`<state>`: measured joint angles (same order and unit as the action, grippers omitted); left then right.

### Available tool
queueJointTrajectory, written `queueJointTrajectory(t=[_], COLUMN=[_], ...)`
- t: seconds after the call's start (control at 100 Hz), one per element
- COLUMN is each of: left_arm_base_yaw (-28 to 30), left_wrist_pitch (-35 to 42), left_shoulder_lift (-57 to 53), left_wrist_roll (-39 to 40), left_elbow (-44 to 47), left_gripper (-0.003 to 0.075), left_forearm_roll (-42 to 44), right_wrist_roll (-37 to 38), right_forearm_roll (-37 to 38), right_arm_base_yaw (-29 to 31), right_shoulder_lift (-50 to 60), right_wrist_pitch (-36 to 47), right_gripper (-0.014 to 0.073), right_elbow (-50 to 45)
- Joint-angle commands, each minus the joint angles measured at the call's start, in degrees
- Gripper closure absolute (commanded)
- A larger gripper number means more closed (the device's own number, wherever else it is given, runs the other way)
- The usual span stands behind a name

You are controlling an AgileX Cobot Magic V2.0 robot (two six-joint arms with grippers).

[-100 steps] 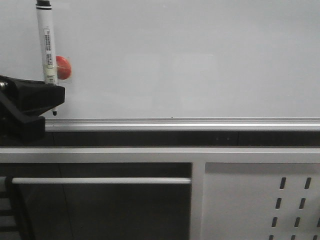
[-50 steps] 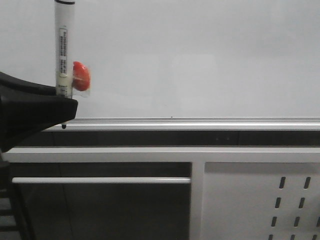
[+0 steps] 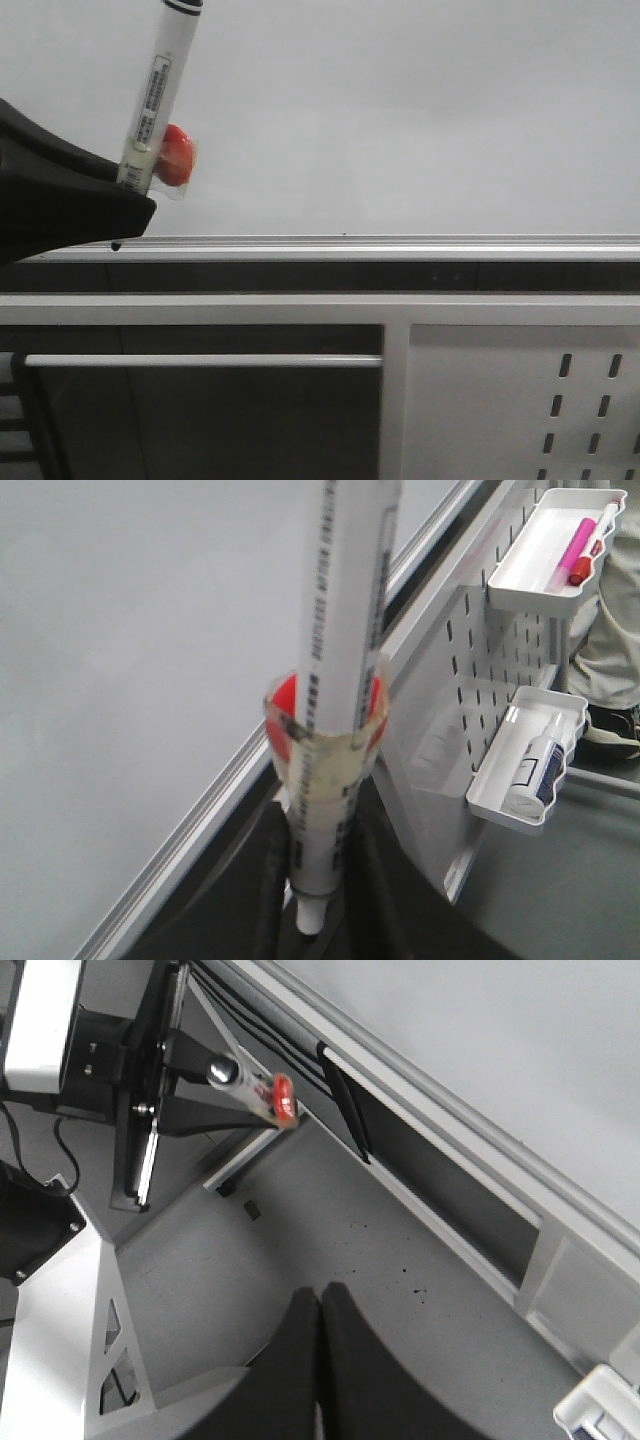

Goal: Write number 1 on whiteboard

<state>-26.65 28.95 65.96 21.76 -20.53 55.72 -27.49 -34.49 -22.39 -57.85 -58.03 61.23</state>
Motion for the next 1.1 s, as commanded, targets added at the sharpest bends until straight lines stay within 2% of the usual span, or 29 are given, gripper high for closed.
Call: queueJointTrajectory(t=[0.0,0.29,0.5,0.62,0.72,0.84,0.89,0.94,1.09], left_arm_base_yaw=[-0.4,-0.4,-0.4,-0.4,-0.4,-0.4,-0.4,-0.4,-0.4], left_wrist_pitch=[1.9,-2.0,-0.5,0.1,-0.6,-2.4,-2.0,-1.6,-1.0], left_shoulder_lift=[-1.1,-1.1,-1.1,-1.0,-0.8,-0.8,-0.8,-0.8,-0.8], left_wrist_roll=[7.7,36.5,37.2,39.0,39.1,39.1,39.1,39.1,38.9], left_elbow=[-3.5,-10.3,-10.9,-10.9,-10.9,-10.9,-10.9,-10.9,-10.9], left_gripper=[0.0738,0.0738,0.0738,0.0738,0.0738,0.0738,0.0738,0.0738,0.0738], left_forearm_roll=[6.8,34.0,34.7,34.7,35.5,37.1,37.2,37.7,37.9], right_wrist_roll=[-0.7,-1.8,-3.1,-3.2,-3.6,-3.6,-3.6,-3.6,-3.6], right_forearm_roll=[-0.5,0.3,-4.7,-4.9,-4.7,-4.7,-4.8,-4.8,-5.6], right_arm_base_yaw=[-1.6,-4.2,-7.7,-10.0,-11.6,-11.7,-11.7,-11.7,-11.7], right_shoulder_lift=[-1.5,-7.4,-11.9,-12.9,-12.9,-12.9,-12.9,-13.0,-13.7], right_wrist_pitch=[5.5,6.8,9.4,10.1,8.7,7.3,7.4,7.4,7.1], right_gripper=[0.0664,0.0665,0.0664,0.0656,0.0564,0.0329,0.0263,0.0235,0.0237], right_elbow=[1.7,1.7,1.8,2.1,3.2,5.2,5.7,6.3,6.6])
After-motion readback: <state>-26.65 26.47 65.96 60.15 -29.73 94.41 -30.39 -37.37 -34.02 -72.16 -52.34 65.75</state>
